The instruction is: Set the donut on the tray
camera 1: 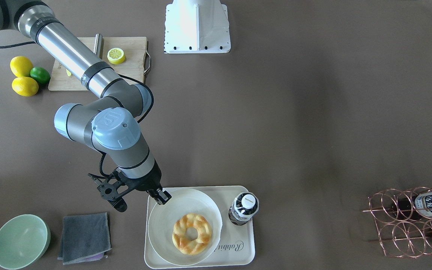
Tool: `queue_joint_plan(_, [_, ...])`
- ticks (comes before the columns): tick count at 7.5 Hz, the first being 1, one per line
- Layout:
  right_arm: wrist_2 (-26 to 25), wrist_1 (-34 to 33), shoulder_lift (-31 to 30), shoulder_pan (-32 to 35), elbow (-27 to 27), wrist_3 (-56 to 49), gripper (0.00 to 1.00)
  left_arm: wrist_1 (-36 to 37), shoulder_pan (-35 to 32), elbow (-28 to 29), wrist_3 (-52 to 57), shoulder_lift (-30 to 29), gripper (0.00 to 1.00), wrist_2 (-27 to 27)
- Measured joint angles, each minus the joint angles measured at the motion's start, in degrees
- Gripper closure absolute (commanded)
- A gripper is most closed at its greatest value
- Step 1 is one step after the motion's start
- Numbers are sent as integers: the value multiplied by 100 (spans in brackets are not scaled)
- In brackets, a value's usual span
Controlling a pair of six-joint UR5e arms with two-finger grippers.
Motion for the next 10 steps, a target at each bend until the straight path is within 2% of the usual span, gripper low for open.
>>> queue_joint_plan(3, [-147, 117, -45, -75, 34, 142, 0, 0, -4, 0, 5, 9, 2, 0])
queue_joint_plan(5, [-115, 92, -117, -21, 279, 23, 0, 0, -4, 0, 5, 1, 2, 0])
queue_joint_plan(7, [446, -138, -695, 314, 1044, -631, 0, 0, -4, 0, 6, -26, 2, 0])
queue_joint_plan(9, [1053, -647, -1652, 796, 2017, -1859, 0, 0, -9, -4, 12, -36, 2, 0])
queue_joint_plan(10, [1188, -1039, -1976, 1004, 2381, -2391, 0, 0, -10, -6, 13, -39, 2, 0])
